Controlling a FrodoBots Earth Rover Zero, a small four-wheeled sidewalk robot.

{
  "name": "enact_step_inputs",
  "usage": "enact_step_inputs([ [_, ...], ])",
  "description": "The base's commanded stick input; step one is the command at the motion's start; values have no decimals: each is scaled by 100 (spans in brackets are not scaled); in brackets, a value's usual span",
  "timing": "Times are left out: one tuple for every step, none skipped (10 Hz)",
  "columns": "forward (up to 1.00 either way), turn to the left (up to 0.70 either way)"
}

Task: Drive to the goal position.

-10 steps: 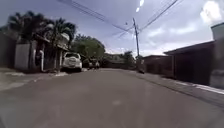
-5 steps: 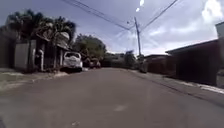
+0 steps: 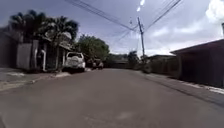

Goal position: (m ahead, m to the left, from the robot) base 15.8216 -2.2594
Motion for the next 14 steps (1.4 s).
enact_step_inputs([
  [45, 0],
  [45, 0],
  [45, 0],
  [45, 0],
  [45, 0],
  [45, 0],
  [45, 0],
  [45, 0],
  [45, 0],
  [45, 0],
  [45, 0],
  [45, 0],
  [45, 0],
  [45, 0],
])
